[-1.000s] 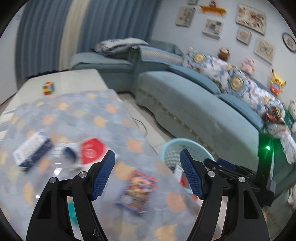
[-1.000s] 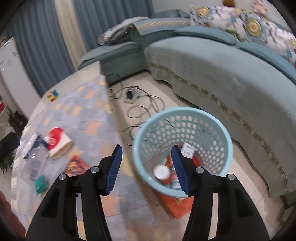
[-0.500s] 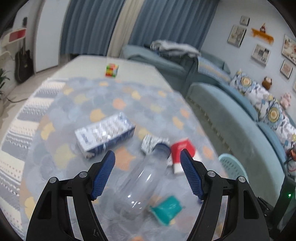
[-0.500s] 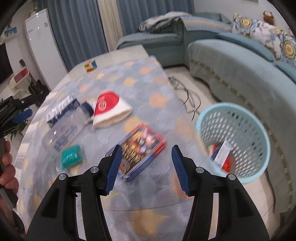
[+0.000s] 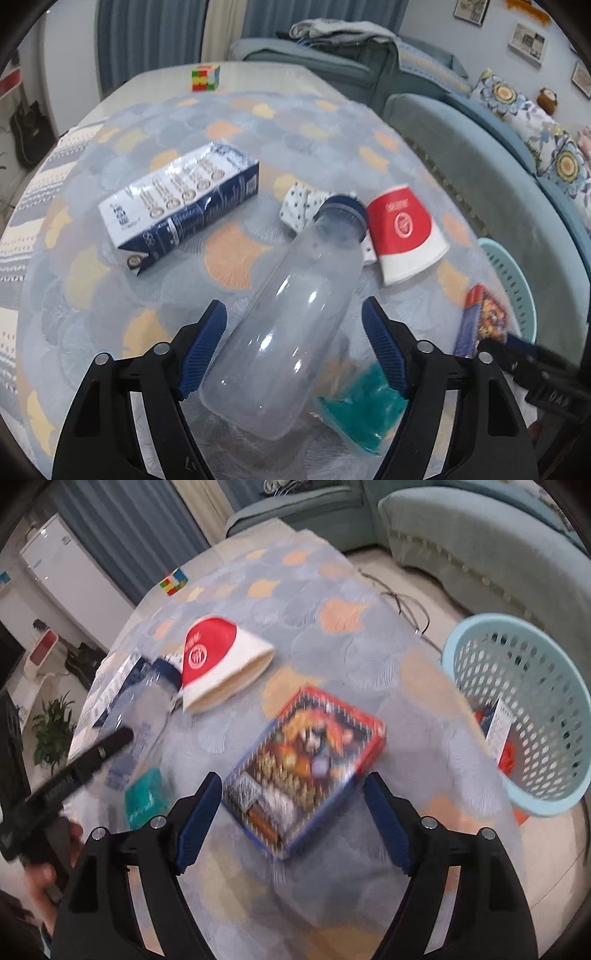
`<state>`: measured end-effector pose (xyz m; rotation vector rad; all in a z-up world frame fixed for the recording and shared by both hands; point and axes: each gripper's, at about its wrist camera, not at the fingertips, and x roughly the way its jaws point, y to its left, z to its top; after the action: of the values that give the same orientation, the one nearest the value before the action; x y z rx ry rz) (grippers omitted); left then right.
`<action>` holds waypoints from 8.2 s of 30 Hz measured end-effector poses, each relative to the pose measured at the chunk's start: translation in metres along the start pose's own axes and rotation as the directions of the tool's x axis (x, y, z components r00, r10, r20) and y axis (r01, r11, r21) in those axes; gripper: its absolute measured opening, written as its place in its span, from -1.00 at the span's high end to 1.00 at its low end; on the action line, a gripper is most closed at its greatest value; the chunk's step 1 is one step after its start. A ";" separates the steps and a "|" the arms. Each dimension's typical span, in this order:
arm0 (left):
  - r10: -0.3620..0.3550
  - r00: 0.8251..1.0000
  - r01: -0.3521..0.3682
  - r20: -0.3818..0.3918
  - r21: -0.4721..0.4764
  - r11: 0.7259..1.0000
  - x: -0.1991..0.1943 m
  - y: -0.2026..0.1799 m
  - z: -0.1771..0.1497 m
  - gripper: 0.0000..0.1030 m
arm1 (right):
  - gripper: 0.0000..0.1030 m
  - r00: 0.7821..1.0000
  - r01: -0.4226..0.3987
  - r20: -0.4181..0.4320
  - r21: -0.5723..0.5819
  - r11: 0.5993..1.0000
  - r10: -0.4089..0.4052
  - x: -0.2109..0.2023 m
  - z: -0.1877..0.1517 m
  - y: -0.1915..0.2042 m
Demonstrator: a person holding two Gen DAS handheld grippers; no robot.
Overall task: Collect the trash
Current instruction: 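Grasp the clear plastic bottle with the left tool while the right tool grasps the card box, then carry the bottle and card box over the basket and open both tools, then move both tools back to the table toward the teal cup and paper cup, then grasp the teal cup with the left tool while the right tool grasps the red-white paper cup, then carry both cups over the basket and open both tools to drop them, then move both tools back to the table toward the milk carton and dotted paper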
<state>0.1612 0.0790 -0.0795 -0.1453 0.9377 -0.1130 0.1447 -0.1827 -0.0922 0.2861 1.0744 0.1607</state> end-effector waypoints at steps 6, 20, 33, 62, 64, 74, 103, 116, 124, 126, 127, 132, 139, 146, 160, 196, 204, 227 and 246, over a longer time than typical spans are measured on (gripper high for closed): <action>0.005 1.000 -0.005 0.003 0.010 1.000 0.002 -0.003 -0.001 -0.40 | -0.48 0.999 0.032 0.001 -0.064 0.997 -0.032 0.014 0.012 0.024; 0.067 0.998 -0.067 -0.004 -0.022 0.998 0.004 0.001 0.000 0.03 | -0.27 0.968 0.246 0.111 -0.237 0.940 -0.225 0.025 -0.016 0.063; -0.051 0.976 0.062 0.213 -0.047 0.997 -0.053 -0.015 0.005 0.13 | -0.13 0.965 0.067 0.260 -0.154 0.986 -0.025 -0.022 -0.018 0.042; -0.329 0.941 0.288 0.083 0.315 0.904 -0.014 -0.263 0.013 0.13 | -0.14 0.885 0.325 0.224 0.331 0.886 -0.409 -0.077 0.002 -0.199; -0.335 0.941 0.308 0.037 0.309 0.900 0.002 -0.268 0.007 0.12 | -0.15 0.889 0.332 0.198 0.342 0.879 -0.413 -0.071 0.000 -0.208; -0.324 0.946 0.312 -0.014 0.309 0.898 0.016 -0.259 -0.007 -0.16 | -0.31 0.905 0.299 0.173 0.394 0.869 -0.390 -0.063 -0.016 -0.217; -0.187 0.969 0.169 0.164 0.115 0.979 -0.091 -0.047 -0.022 -0.16 | -0.31 0.919 0.229 0.328 0.014 0.973 -0.220 -0.074 -0.007 -0.044; -0.167 0.986 0.167 -0.010 0.125 0.978 -0.017 -0.017 -0.050 -0.14 | -0.16 0.949 0.146 0.307 -0.217 0.965 -0.074 -0.033 -0.016 0.017; -0.172 0.985 0.173 -0.021 0.136 0.975 -0.002 -0.028 -0.051 -0.14 | -0.16 0.956 0.150 0.286 -0.260 0.954 -0.072 -0.027 -0.018 0.024; -0.174 0.985 0.175 -0.018 0.131 0.976 -0.001 -0.030 -0.050 -0.13 | -0.16 0.960 0.151 0.271 -0.283 0.947 -0.073 -0.023 -0.017 0.028; -0.173 0.985 0.174 -0.015 0.129 0.976 0.000 -0.030 -0.050 -0.13 | -0.16 0.963 0.145 0.260 -0.289 0.946 -0.068 -0.022 -0.017 0.029; -0.181 0.984 0.180 -0.001 0.103 0.978 -0.001 -0.028 -0.049 0.22 | -0.16 0.984 0.038 0.179 -0.263 0.964 0.010 -0.007 0.002 0.030; -0.180 0.981 0.178 0.067 0.041 0.983 -0.012 -0.013 -0.048 0.25 | -0.29 0.985 0.042 0.170 -0.261 0.964 0.003 0.018 0.046 0.049; -0.185 0.979 0.183 0.083 0.033 0.983 -0.014 -0.010 -0.048 0.25 | -0.53 0.990 0.062 0.141 -0.263 0.963 -0.025 0.054 0.075 0.057; -0.196 0.977 0.193 0.081 0.039 0.980 -0.014 -0.009 -0.048 0.25 | 0.35 0.996 -0.012 0.075 -0.315 0.949 0.037 0.075 0.080 0.078; -0.282 0.957 0.241 0.069 0.356 0.903 -0.035 -0.231 0.019 0.24 | 0.54 0.915 0.286 0.291 0.025 0.958 -0.281 -0.113 0.059 -0.141; -0.328 0.942 0.334 -0.072 0.282 0.899 0.022 -0.260 0.004 0.20 | 0.51 0.916 0.353 0.154 0.127 0.927 -0.370 -0.083 0.042 -0.197; -0.426 0.903 0.430 -0.063 0.111 0.896 0.023 -0.219 -0.003 -0.11 | -0.04 0.926 0.308 0.187 0.128 0.943 -0.328 -0.085 0.018 -0.181; -0.419 0.897 0.419 0.142 0.033 0.907 -0.040 -0.133 0.027 -0.11 | -0.04 0.929 0.229 0.316 -0.083 0.970 -0.192 -0.091 0.031 -0.057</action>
<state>0.1550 -0.0437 -0.0086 -0.3504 0.7476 -0.4980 0.1288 -0.2661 -0.0198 0.0822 0.7770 -0.0143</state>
